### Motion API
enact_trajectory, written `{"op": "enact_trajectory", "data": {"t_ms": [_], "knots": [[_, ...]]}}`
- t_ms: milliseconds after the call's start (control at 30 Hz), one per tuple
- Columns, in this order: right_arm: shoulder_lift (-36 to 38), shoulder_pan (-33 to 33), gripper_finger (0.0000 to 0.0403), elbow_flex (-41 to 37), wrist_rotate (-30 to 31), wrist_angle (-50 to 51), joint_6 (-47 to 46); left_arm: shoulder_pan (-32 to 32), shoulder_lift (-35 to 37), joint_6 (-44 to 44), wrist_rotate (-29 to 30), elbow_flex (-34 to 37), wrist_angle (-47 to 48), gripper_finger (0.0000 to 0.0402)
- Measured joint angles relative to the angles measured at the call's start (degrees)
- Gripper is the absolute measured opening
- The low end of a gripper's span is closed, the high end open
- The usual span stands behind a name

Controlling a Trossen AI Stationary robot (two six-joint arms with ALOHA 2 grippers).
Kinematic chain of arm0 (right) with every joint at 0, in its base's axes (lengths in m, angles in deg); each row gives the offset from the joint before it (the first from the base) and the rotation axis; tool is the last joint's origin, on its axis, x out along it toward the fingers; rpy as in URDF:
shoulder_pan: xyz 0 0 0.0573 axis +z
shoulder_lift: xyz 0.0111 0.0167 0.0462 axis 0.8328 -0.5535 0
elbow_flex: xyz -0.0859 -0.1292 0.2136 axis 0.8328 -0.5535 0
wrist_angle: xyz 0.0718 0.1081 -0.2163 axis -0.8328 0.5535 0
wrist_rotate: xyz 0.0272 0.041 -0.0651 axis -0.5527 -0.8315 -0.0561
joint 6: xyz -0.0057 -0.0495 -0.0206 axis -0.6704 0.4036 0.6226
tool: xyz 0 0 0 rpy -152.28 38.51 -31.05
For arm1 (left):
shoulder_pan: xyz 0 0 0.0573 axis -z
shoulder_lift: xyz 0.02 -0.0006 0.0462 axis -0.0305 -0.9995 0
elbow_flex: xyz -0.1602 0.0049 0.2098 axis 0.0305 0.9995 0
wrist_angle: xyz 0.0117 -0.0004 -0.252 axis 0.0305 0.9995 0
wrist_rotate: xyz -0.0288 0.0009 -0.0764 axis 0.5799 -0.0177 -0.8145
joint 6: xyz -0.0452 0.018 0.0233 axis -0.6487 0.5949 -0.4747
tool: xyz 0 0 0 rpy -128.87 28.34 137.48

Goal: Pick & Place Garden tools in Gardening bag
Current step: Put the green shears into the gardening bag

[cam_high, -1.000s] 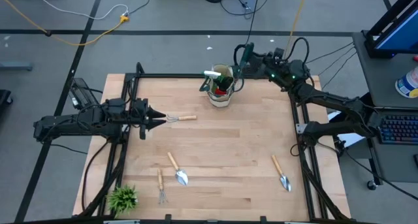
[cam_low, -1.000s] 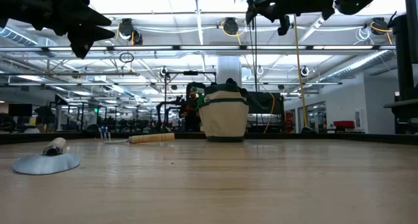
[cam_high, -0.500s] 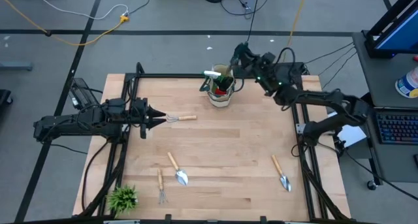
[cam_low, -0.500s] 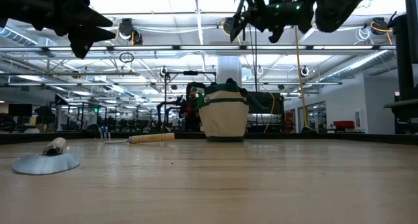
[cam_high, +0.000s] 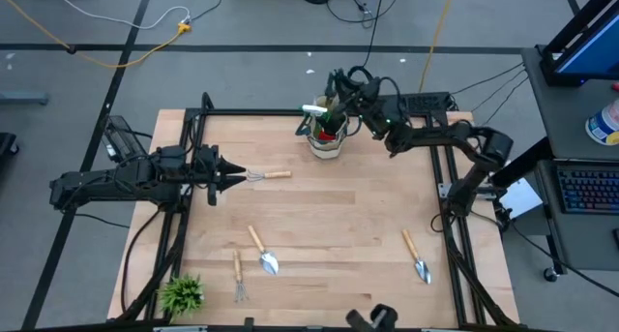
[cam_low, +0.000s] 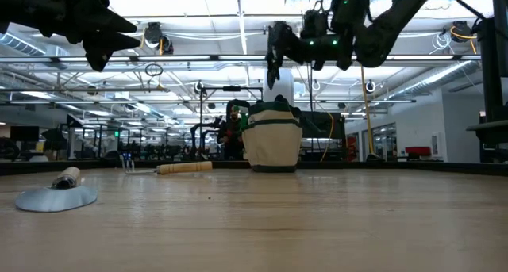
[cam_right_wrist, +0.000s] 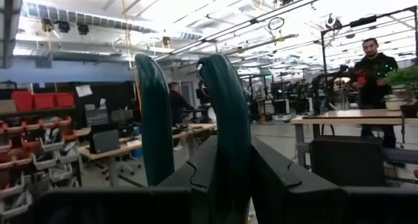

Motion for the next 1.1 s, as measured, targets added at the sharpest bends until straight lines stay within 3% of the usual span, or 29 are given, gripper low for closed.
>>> {"op": "enact_trajectory", "data": {"t_ms": [267,1100], "knots": [[-4.21,-1.77,0.0047,1.67,-0.02,0.31,1.56,-0.01,0.0,0.11,-0.01,0.0,0.02,0.0145],[-4.56,-2.69,0.0049,1.68,-0.03,13.48,4.08,-0.02,0.01,1.36,-0.01,-0.01,0.03,0.0145]]}}
